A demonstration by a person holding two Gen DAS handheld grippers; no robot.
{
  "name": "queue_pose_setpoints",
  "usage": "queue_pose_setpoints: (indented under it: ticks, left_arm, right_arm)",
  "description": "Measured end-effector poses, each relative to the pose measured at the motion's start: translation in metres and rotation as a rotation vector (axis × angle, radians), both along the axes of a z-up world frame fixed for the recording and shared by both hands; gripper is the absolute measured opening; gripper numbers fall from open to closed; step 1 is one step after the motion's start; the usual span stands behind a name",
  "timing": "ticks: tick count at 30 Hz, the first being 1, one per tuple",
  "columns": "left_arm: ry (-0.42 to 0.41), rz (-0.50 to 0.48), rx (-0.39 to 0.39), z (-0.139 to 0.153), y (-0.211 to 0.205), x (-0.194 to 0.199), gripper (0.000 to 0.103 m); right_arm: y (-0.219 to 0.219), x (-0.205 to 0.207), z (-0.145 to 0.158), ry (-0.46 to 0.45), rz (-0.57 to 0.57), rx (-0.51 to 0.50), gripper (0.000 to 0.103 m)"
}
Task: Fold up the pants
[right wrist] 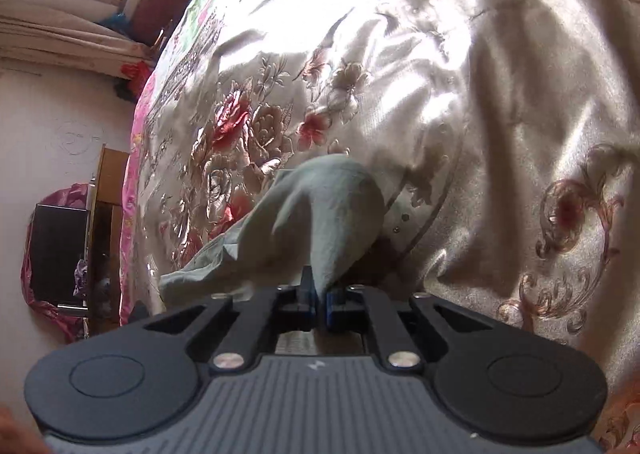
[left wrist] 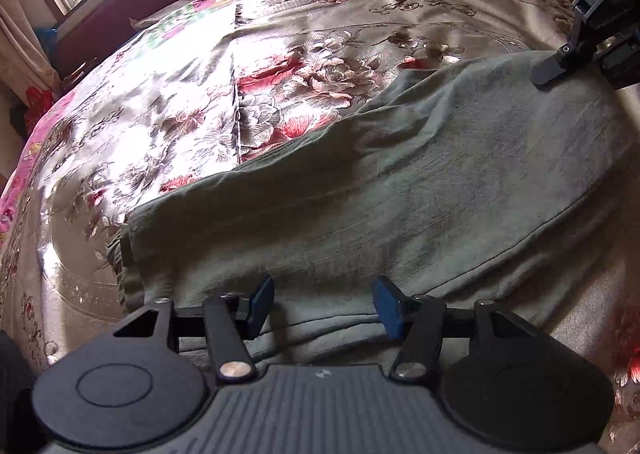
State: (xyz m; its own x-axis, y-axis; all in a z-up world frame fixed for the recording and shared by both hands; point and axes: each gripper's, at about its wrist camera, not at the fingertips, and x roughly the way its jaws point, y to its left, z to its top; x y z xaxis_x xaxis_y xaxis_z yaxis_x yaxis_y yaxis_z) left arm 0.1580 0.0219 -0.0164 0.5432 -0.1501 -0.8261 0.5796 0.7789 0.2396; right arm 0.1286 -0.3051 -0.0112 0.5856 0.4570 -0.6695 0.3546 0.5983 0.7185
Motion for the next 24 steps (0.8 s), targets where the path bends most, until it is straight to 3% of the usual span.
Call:
queue_pose_setpoints:
  ticks: [1,3,4,5,6,9,11,12,15,18,19,21,23,24]
  left_arm:
    - [0.005,0.002,-0.002,-0.002,0.001,0.001,0.069]
    - [0.003,0.003,-0.001,-0.003,0.001,0.003,0.069]
    - [-0.004,-0.001,0.0,-0.001,0.0,0.003,0.069]
    - [-0.015,-0.008,0.002,0.0,0.0,0.003,0.069]
    - [-0.024,-0.017,0.008,0.0,0.0,0.003,0.069]
    - [-0.019,-0.019,0.015,-0.006,0.002,0.005,0.07]
    - [-0.023,-0.014,0.003,-0.006,0.002,0.005,0.07]
    - [-0.024,-0.015,0.0,-0.005,0.001,0.004,0.07]
    - [-0.027,-0.006,-0.008,-0.008,0.002,0.003,0.07]
    - [-0.017,0.015,-0.029,-0.01,0.005,0.005,0.071]
    - [-0.015,0.022,-0.035,-0.01,0.006,0.006,0.071]
    - [-0.013,0.033,-0.043,-0.008,0.006,0.006,0.071]
    - [-0.01,0.037,-0.044,-0.008,0.006,0.006,0.071]
    - [-0.009,0.038,-0.044,-0.008,0.007,0.006,0.071]
  right_arm:
    - [0.001,0.0,-0.002,-0.005,-0.008,0.005,0.013]
    - [0.002,0.005,-0.026,0.059,0.007,0.062,0.037]
    - [0.004,0.006,-0.038,0.121,-0.003,0.078,0.037]
    - [0.007,0.007,-0.044,0.145,0.003,0.086,0.031]
    - [0.011,0.005,-0.042,0.135,0.009,0.085,0.016]
    - [0.012,0.0,-0.024,0.081,0.009,0.09,0.006]
    - [0.011,-0.001,-0.009,0.068,0.027,0.014,0.006]
    - [0.013,0.002,-0.004,0.077,0.07,-0.052,0.012]
    - [0.017,0.012,0.009,0.141,0.225,-0.233,0.013]
    - [0.014,0.023,0.028,0.129,0.326,-0.269,0.015]
    - [0.012,0.029,0.031,0.133,0.353,-0.283,0.018]
    - [0.011,0.04,0.03,0.135,0.382,-0.293,0.042]
    - [0.009,0.047,0.014,0.151,0.382,-0.251,0.058]
    - [0.008,0.048,0.004,0.173,0.371,-0.229,0.059]
